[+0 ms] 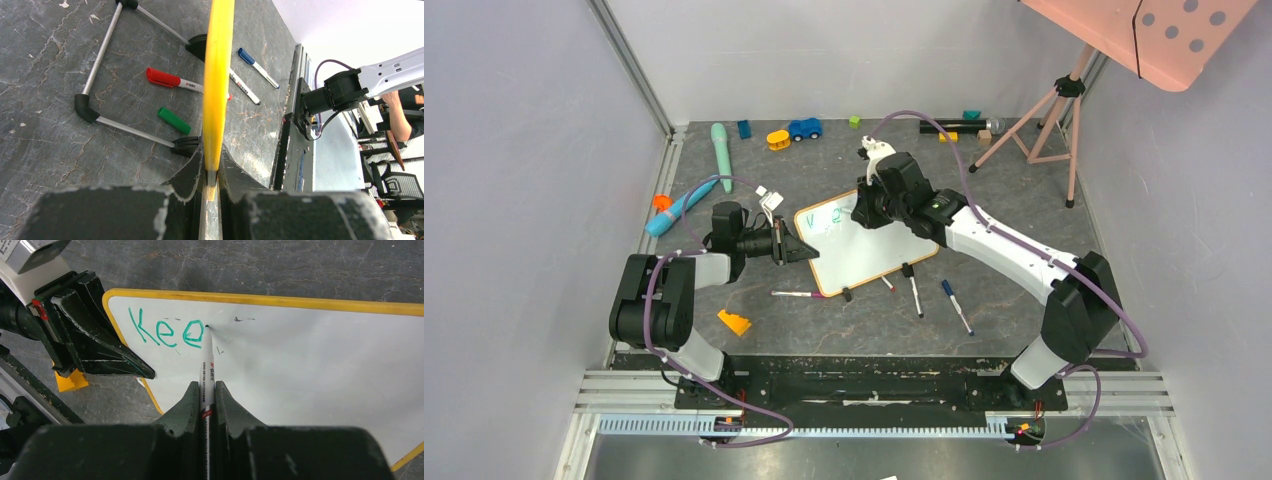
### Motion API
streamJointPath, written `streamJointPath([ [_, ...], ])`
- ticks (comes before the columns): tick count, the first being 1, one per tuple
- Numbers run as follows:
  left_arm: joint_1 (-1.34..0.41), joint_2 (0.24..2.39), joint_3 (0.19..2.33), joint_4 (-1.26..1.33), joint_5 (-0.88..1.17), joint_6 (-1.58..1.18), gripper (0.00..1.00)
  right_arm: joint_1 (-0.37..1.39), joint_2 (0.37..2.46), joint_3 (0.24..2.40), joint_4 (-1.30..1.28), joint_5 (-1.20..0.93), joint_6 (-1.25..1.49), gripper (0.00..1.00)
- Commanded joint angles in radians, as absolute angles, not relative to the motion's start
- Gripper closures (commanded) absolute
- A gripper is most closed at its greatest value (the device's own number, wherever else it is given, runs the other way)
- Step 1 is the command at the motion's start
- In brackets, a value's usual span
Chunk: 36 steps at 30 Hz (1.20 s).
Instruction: Write a sentence on the whiteboard
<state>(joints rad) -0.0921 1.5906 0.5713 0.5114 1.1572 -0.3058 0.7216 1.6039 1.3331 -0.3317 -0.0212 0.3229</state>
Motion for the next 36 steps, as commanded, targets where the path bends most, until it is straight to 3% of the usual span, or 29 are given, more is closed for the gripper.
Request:
streamJointPath([
  [1, -0.104, 1.58, 0.58, 0.49, 1.184, -0.299, 0.98, 0.716, 1.588, 1.311, -0.325, -0.006, 0.32, 1.0],
  [12, -0.104, 1.586, 0.584, 0.49, 1.186, -0.299, 0.98, 0.716, 1.51, 1.17, -0.295, -0.009, 0.351, 1.0],
  [36, -0.103, 1.584, 0.582, 0.49, 1.186, -0.298, 0.98, 0.708, 1.59, 1.381, -0.313, -0.04, 0.324, 1.0],
])
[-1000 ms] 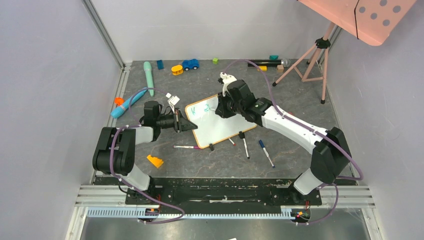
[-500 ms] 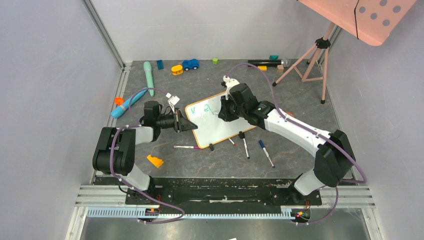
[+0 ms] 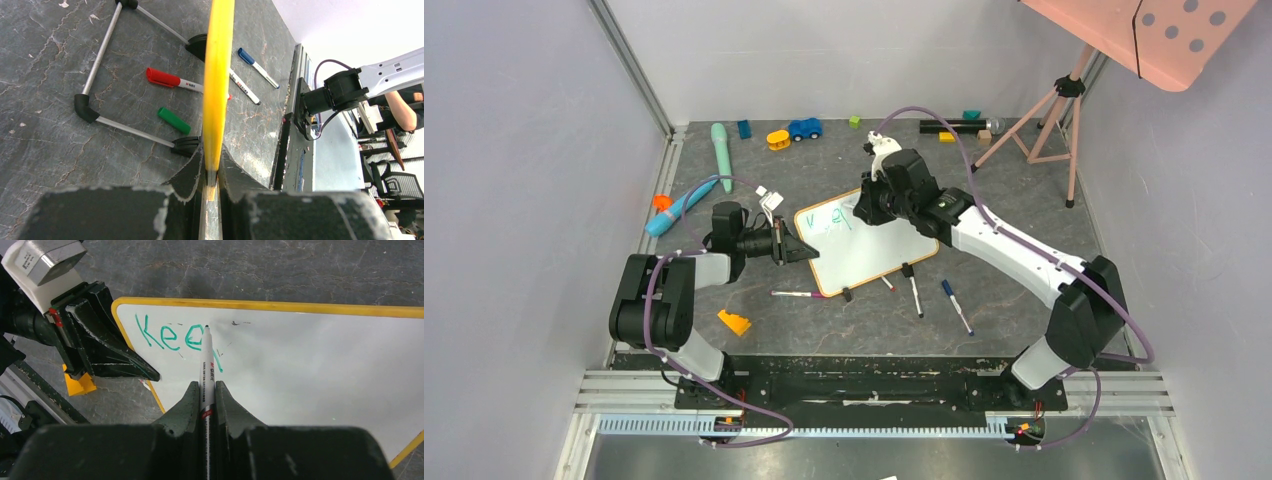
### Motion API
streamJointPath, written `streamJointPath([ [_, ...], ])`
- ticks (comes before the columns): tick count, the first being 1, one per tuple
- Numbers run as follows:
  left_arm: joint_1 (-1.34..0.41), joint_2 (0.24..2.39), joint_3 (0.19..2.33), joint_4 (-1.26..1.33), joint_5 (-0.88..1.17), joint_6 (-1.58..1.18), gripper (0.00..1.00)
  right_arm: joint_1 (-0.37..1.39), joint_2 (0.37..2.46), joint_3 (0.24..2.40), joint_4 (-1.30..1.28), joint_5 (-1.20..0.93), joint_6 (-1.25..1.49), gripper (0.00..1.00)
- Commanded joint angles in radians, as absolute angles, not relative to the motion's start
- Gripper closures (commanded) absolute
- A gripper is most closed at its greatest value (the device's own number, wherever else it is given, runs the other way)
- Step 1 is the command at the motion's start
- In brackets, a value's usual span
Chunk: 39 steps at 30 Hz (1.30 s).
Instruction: Write a sentence on the whiteboard
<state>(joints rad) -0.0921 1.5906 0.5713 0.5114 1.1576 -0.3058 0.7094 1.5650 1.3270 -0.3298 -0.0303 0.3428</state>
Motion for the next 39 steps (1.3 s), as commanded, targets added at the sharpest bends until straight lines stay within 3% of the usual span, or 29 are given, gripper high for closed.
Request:
streamJointPath([
  [1, -0.103, 1.585, 0.583, 0.49, 1.187, -0.298, 0.98, 0.707, 1.596, 1.385, -0.313, -0.042, 0.324, 1.0],
  [26, -0.103, 1.589, 0.583, 0.49, 1.186, -0.299, 0.98, 0.699, 1.564, 1.314, -0.342, 0.072, 0.351, 1.0],
  [39, -0.103, 1.585, 0.58, 0.49, 1.185, -0.298, 0.98, 0.698, 1.546, 1.252, -0.304, 0.003, 0.359, 1.0],
])
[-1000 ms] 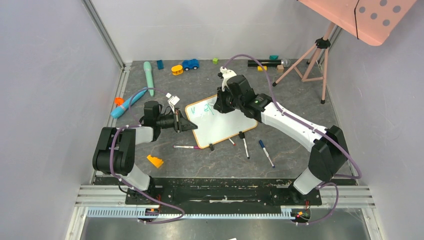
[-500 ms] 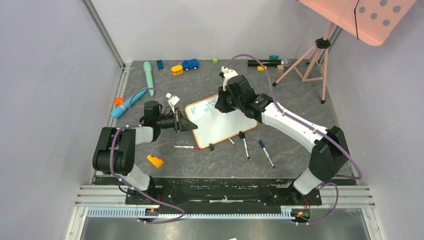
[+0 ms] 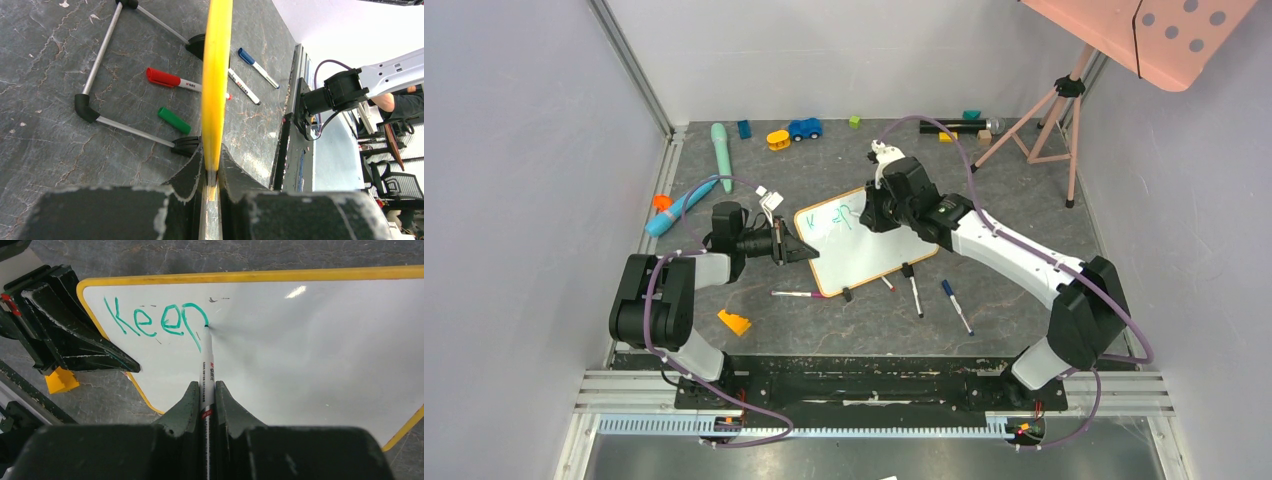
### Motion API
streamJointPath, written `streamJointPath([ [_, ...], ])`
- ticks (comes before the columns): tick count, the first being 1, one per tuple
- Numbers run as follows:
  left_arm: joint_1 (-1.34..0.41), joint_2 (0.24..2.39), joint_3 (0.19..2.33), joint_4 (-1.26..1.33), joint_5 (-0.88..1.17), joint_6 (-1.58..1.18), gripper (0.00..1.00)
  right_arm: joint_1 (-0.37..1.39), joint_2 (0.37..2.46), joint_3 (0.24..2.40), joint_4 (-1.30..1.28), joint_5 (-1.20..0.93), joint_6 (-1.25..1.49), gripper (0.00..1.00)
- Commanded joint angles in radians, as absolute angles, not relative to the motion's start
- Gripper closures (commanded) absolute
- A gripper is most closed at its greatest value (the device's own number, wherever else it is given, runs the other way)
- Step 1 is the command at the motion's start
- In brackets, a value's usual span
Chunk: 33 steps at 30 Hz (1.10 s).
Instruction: Write a sentence on the whiteboard
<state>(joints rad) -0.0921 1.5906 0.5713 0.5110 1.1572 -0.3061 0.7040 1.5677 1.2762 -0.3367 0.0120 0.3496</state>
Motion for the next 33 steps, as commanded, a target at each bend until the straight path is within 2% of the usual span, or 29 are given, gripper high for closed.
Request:
streamJointPath([
  [1, -0.103, 1.585, 0.58, 0.491, 1.185, -0.297, 0.98, 0.698, 1.548, 1.25, -0.298, -0.023, 0.36, 1.0],
  [11, -0.103, 1.588, 0.584, 0.49, 1.185, -0.299, 0.98, 0.698, 1.543, 1.249, -0.256, -0.11, 0.354, 1.0],
  [17, -0.103, 1.587, 0.583, 0.489, 1.185, -0.299, 0.98, 0.694, 1.457, 1.221, -0.246, -0.104, 0.319, 1.0],
  [33, -0.103, 1.568, 0.577, 0.493, 1.17, -0.293, 0.98, 0.68, 1.297, 1.086, -0.278, 0.12, 0.322, 1.0],
])
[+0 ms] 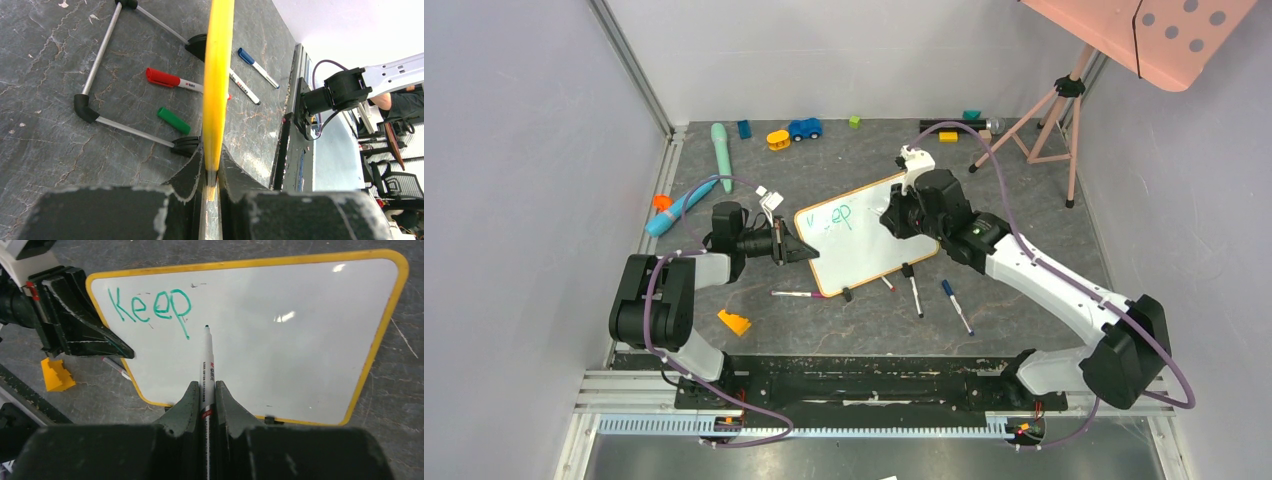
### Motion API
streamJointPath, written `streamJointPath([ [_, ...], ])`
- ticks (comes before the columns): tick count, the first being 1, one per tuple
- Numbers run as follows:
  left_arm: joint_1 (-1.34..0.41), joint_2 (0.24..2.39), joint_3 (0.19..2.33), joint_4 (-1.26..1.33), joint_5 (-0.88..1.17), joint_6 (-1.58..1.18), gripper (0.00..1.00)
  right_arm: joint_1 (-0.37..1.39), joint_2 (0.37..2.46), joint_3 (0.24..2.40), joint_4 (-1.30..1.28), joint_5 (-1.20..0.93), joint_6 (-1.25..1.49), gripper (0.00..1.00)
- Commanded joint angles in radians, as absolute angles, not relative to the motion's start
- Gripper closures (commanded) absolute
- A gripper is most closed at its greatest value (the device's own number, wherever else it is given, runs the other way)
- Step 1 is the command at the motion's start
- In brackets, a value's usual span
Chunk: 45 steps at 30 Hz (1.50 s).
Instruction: Write a sentence on the whiteboard
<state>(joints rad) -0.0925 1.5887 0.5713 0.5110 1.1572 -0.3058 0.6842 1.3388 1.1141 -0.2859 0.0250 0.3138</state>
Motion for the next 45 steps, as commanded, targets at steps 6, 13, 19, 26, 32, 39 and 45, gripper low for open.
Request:
streamJointPath([
  [6, -0.103, 1.566, 0.579, 0.493, 1.171, -0.291, 0.98, 0.63, 1.269, 1.06, -0.279, 0.055, 0.302, 1.0],
  [13, -0.103, 1.564, 0.581, 0.492, 1.173, -0.29, 0.98, 0.589, 1.307, 1.111, -0.29, -0.084, 0.251, 1.0],
  [19, -0.103, 1.565, 0.581, 0.493, 1.172, -0.289, 0.98, 0.589, 1.358, 1.156, -0.282, -0.176, 0.199, 1.0],
  [26, -0.103, 1.566, 0.58, 0.493, 1.172, -0.288, 0.98, 0.589, 1.397, 1.17, -0.269, -0.16, 0.222, 1.0],
  [32, -0.103, 1.568, 0.579, 0.493, 1.173, -0.289, 0.98, 0.597, 1.403, 1.152, -0.243, -0.167, 0.229, 1.0],
  [39, -0.106, 1.568, 0.578, 0.493, 1.173, -0.288, 0.98, 0.606, 1.433, 1.163, -0.23, -0.169, 0.239, 1.0],
  [45, -0.107, 1.567, 0.578, 0.494, 1.174, -0.286, 0.98, 0.618, 1.468, 1.19, -0.225, -0.17, 0.238, 1.0],
])
